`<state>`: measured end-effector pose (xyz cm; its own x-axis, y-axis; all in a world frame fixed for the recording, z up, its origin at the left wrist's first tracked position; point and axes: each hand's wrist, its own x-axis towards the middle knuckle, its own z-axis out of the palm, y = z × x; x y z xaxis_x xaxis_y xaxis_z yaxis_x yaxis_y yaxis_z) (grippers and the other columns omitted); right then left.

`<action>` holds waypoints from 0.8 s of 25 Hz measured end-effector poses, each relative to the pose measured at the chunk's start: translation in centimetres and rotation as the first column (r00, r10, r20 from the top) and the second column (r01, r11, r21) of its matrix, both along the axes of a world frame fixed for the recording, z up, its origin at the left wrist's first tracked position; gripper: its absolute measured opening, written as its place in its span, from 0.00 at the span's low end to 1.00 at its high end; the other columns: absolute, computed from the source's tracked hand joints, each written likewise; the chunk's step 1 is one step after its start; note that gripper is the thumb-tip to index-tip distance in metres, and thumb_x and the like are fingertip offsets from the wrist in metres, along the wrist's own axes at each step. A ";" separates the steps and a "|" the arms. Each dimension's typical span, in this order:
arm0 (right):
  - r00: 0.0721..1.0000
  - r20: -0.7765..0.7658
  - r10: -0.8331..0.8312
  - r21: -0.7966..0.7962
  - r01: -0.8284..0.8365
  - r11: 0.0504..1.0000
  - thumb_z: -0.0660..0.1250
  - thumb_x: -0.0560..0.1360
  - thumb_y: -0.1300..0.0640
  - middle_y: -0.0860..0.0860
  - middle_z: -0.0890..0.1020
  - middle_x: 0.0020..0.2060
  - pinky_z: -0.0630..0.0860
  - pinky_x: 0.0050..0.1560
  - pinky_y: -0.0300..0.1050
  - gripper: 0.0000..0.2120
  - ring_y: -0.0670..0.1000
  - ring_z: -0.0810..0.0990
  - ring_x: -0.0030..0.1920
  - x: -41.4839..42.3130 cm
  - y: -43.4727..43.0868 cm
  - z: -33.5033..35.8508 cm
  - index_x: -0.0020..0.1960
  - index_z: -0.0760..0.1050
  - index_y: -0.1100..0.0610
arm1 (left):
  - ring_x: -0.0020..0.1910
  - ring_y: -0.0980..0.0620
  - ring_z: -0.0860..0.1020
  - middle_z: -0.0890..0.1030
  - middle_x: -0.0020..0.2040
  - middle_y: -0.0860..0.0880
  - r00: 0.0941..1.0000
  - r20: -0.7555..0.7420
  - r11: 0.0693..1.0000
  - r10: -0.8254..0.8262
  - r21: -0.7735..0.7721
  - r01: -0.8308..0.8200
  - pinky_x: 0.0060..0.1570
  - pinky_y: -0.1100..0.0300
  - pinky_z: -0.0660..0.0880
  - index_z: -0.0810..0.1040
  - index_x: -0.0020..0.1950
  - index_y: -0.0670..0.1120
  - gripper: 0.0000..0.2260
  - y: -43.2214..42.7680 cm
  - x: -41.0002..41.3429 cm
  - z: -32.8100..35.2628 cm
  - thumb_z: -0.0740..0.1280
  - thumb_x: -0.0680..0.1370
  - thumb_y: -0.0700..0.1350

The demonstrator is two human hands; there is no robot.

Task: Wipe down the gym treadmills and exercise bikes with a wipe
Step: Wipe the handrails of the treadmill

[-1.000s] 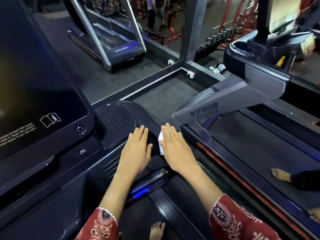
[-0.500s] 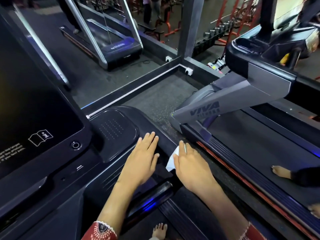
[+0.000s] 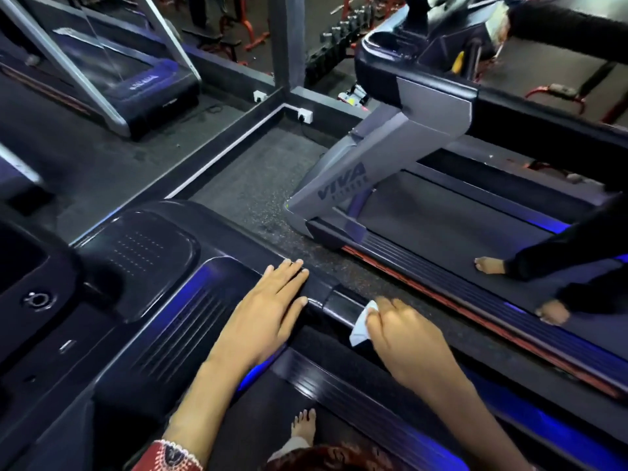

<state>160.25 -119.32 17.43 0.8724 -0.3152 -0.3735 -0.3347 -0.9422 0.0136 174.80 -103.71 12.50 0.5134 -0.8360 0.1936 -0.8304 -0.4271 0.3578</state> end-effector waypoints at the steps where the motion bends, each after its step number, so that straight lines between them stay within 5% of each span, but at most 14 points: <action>1: 1.000 0.026 0.013 -0.013 -0.013 1.000 0.56 0.77 0.66 0.61 0.73 0.61 0.72 0.57 0.52 0.15 0.60 0.74 0.58 0.4 0.3 0.0 0.62 0.71 0.62 | 0.68 0.43 0.70 0.74 0.67 0.41 1.000 -0.004 1.000 -0.022 -0.007 0.022 0.71 0.56 0.55 0.74 0.66 0.38 0.27 -0.4 -0.6 0.0 0.49 0.82 0.56; 4: 0.963 0.259 0.068 -0.049 -0.057 0.997 0.59 0.72 0.62 0.64 0.80 0.56 0.77 0.53 0.60 0.15 0.63 0.81 0.51 1.9 1.8 -2.0 0.53 0.80 0.66 | 0.67 0.43 0.72 0.75 0.66 0.41 0.995 0.047 0.996 -0.083 -0.038 0.084 0.71 0.56 0.56 0.76 0.64 0.37 0.24 -1.2 -2.1 -0.2 0.53 0.81 0.53; 7: 0.927 0.362 -0.094 0.004 0.099 0.995 0.53 0.74 0.54 0.59 0.83 0.52 0.79 0.52 0.58 0.23 0.58 0.83 0.51 -0.9 1.4 -3.4 0.58 0.79 0.64 | 0.67 0.44 0.71 0.75 0.66 0.41 0.995 0.071 0.994 -0.067 -0.076 0.073 0.71 0.56 0.56 0.75 0.64 0.37 0.21 -1.0 -3.0 -0.5 0.56 0.79 0.49; 10: 0.838 0.525 -0.151 -0.106 0.241 0.965 0.57 0.73 0.56 0.62 0.83 0.49 0.79 0.53 0.60 0.21 0.61 0.82 0.49 -3.8 1.1 -3.9 0.57 0.79 0.68 | 0.66 0.42 0.72 0.74 0.66 0.40 0.991 0.117 0.994 -0.064 -0.081 0.074 0.71 0.56 0.57 0.75 0.65 0.36 0.21 -0.7 -3.5 -0.7 0.57 0.78 0.48; 12: 0.836 0.542 -0.080 -0.130 0.178 0.975 0.64 0.70 0.60 0.65 0.81 0.49 0.79 0.52 0.61 0.18 0.65 0.81 0.48 -2.3 1.5 -3.8 0.54 0.79 0.70 | 0.66 0.41 0.72 0.74 0.66 0.39 0.988 0.127 0.992 -0.084 -0.081 0.095 0.69 0.55 0.58 0.75 0.65 0.36 0.22 -0.9 -3.6 -0.8 0.58 0.78 0.49; 15: 0.859 0.511 0.038 -0.131 0.034 0.991 0.54 0.74 0.57 0.63 0.78 0.59 0.76 0.59 0.59 0.23 0.64 0.78 0.59 -1.3 2.5 -4.3 0.62 0.75 0.67 | 0.65 0.40 0.72 0.74 0.66 0.39 0.984 0.132 0.988 -0.118 -0.087 0.130 0.69 0.54 0.59 0.75 0.64 0.36 0.22 -1.2 -3.9 -0.9 0.57 0.79 0.50; 20: 0.797 0.540 -0.272 -0.051 0.353 0.934 0.50 0.73 0.55 0.64 0.79 0.58 0.71 0.63 0.62 0.26 0.63 0.78 0.59 -4.8 1.7 -4.5 0.61 0.76 0.67 | 0.65 0.40 0.73 0.75 0.65 0.39 0.972 0.162 0.975 -0.170 -0.114 0.189 0.68 0.52 0.60 0.76 0.63 0.35 0.21 -2.2 -4.6 -1.1 0.56 0.80 0.49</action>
